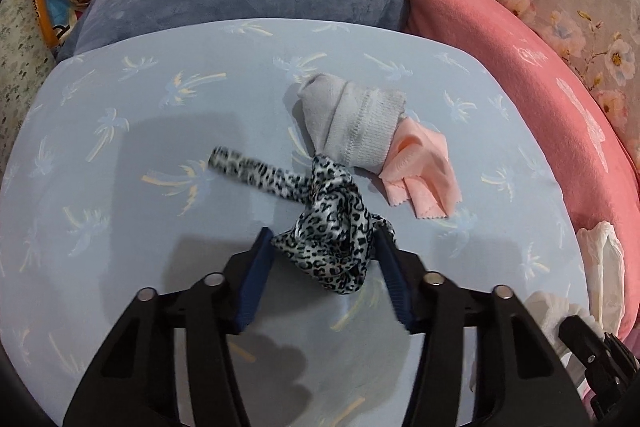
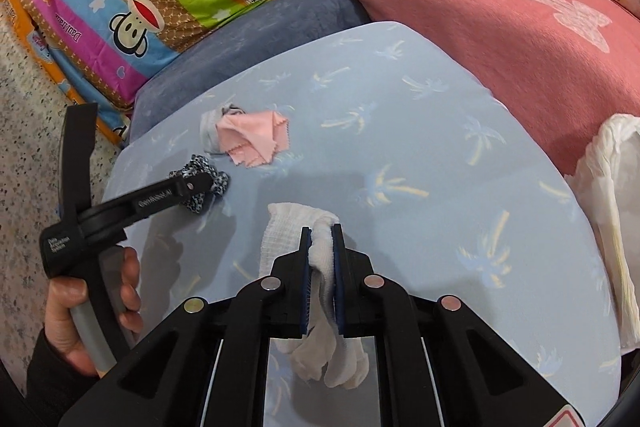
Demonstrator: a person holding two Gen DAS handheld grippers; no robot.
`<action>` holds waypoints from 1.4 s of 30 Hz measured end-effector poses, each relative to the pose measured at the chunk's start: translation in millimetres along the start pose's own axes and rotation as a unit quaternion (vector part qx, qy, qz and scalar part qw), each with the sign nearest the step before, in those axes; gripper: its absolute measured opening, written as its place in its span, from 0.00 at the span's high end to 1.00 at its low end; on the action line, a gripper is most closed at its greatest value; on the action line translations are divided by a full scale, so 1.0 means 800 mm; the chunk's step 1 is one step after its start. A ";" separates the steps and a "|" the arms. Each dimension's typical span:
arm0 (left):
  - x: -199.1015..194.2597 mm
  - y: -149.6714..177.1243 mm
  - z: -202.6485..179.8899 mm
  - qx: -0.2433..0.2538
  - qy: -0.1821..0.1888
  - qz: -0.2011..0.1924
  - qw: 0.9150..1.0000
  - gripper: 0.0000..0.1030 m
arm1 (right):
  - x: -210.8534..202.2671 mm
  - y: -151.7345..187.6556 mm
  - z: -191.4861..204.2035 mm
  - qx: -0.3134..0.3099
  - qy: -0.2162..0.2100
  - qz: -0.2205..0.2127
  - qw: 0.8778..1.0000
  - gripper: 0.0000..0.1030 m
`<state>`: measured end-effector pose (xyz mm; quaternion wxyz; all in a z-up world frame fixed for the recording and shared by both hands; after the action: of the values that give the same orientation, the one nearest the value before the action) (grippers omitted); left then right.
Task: Collect trash
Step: 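Grasp the white red-trimmed glove with the right gripper while the left gripper grasps the leopard-print scarf, then carry the leopard-print scarf in the left gripper to the bin while the right gripper carries the glove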
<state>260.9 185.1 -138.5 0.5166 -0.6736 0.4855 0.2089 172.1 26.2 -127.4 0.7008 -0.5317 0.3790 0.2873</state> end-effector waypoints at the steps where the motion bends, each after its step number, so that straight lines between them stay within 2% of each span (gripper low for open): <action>1: 0.000 0.000 -0.001 0.001 0.005 0.003 1.000 0.68 | 0.000 -0.002 0.001 0.000 -0.001 -0.001 1.000 0.90; 3: -0.001 0.002 -0.003 -0.001 0.014 0.007 1.000 0.85 | -0.002 -0.006 0.006 -0.001 -0.005 -0.003 1.000 0.90; 6: -0.007 0.005 -0.013 0.005 0.019 0.007 1.000 0.91 | -0.006 -0.008 0.008 0.000 -0.010 -0.007 1.000 0.90; 16: -0.048 0.010 -0.077 0.051 0.041 -0.013 0.998 0.91 | -0.054 -0.020 -0.010 0.018 -0.015 -0.051 0.998 0.90; 23: -0.073 0.011 -0.146 0.094 0.061 -0.030 0.993 0.91 | -0.119 -0.045 -0.056 0.042 -0.005 -0.112 0.993 0.90; 33: -0.089 0.026 -0.258 0.169 0.098 -0.042 0.980 0.91 | -0.201 -0.066 -0.142 0.079 0.025 -0.172 0.982 0.90; 42: -0.087 0.050 -0.346 0.225 0.127 -0.037 0.965 0.91 | -0.241 -0.065 -0.210 0.108 0.048 -0.192 0.974 0.90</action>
<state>134.6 -33.1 1.3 0.5964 -0.5785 0.5563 -0.0120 70.6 -149.2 36.7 0.7773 -0.5290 0.3313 0.0788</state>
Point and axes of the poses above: each gripper's, at about its wrist camera, not at the fingertips, and x roughly the way its jaws point, z to its left, y to its underside, the point moved 2 cm from there along x, roughly the way its jaws point, and after that the axes turned 11 degrees about y, right-handed, at the moved point
